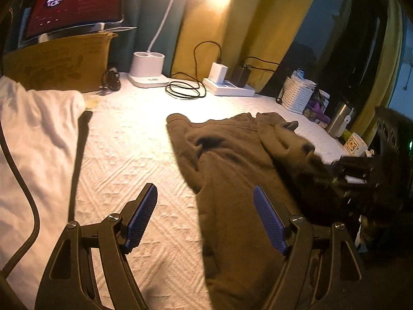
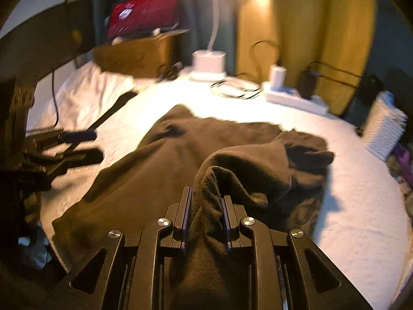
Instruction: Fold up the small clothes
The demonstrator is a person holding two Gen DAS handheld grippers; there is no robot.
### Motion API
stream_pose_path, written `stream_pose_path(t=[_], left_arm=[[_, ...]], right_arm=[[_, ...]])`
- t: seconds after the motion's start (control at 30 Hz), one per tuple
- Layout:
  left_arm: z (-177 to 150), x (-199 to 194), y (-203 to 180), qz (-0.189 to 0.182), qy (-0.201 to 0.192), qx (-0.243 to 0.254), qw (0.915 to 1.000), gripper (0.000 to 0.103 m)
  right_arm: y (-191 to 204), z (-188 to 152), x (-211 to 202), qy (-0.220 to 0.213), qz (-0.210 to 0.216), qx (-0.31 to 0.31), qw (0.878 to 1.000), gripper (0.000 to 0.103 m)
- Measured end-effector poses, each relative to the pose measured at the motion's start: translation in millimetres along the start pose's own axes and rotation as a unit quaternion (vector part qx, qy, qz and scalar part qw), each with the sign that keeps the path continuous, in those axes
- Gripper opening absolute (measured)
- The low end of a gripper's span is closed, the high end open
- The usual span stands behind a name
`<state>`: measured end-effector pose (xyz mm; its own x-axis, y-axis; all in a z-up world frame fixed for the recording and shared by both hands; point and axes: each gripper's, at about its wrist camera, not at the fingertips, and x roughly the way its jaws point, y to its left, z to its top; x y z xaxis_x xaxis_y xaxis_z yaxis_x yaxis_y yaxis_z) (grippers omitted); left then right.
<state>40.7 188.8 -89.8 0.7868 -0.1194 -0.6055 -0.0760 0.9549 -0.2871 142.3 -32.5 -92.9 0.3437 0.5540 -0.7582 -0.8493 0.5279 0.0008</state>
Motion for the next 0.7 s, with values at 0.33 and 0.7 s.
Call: stream_pose_path(t=[0.33, 0.7], left_arm=[[-3, -8, 11, 0.012, -0.005, -0.013, 0.9998, 0.078], [2, -24, 17, 0.035, -0.015, -0.016, 0.9991, 0.078]], right_arm=[[62, -4, 20, 0.028, 0.079, -0.056, 0.995, 0.021], [120, -21, 32, 0.06, 0.154, -0.118, 0.979, 0.021]])
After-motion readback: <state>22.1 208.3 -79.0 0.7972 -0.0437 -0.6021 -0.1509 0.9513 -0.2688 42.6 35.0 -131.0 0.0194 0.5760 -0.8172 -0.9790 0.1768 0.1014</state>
